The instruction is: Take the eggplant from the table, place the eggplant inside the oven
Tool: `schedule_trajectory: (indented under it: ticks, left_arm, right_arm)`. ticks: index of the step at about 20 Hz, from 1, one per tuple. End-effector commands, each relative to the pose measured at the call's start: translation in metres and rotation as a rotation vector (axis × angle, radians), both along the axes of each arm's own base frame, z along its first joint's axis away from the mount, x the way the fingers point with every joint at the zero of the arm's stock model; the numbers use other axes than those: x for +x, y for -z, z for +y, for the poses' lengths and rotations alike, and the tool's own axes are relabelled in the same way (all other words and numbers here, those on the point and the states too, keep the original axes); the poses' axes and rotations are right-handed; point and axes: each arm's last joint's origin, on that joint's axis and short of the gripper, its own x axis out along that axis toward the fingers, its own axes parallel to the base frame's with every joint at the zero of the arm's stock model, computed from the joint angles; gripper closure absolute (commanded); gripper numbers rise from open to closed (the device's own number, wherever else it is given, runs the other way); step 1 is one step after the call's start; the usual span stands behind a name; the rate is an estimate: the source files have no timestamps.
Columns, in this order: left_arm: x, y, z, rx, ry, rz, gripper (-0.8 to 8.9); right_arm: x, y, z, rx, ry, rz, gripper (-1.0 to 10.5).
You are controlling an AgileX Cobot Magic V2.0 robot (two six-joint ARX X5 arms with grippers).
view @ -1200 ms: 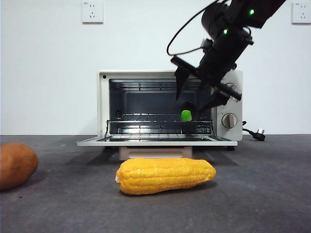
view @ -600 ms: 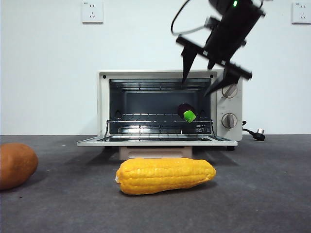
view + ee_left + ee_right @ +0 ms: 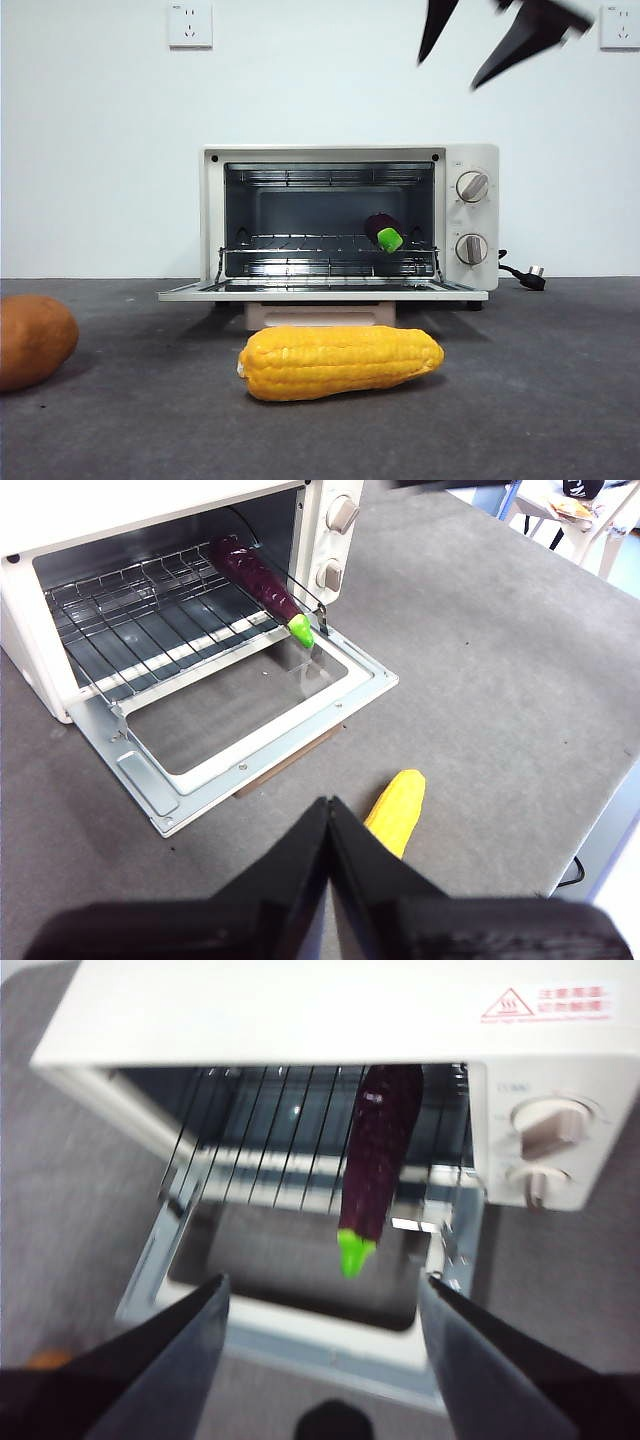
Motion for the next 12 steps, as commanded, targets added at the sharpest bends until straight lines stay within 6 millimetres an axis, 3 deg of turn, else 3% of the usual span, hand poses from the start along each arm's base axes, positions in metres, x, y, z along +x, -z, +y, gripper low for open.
schedule_trajectory:
  ticks: [1, 12]
  left_arm:
    - [0.000, 0.000, -0.001, 0.000, 0.005, -0.009, 8.19]
    - [0.001, 0.001, -0.001, -0.001, 0.005, -0.009, 8.19]
  right_arm:
    - [-0.023, -0.014, -0.007, -0.049, -0.066, -0.022, 6.3]
    - [-0.125, -0.050, -0.048, -0.062, -0.165, -0.006, 6.3]
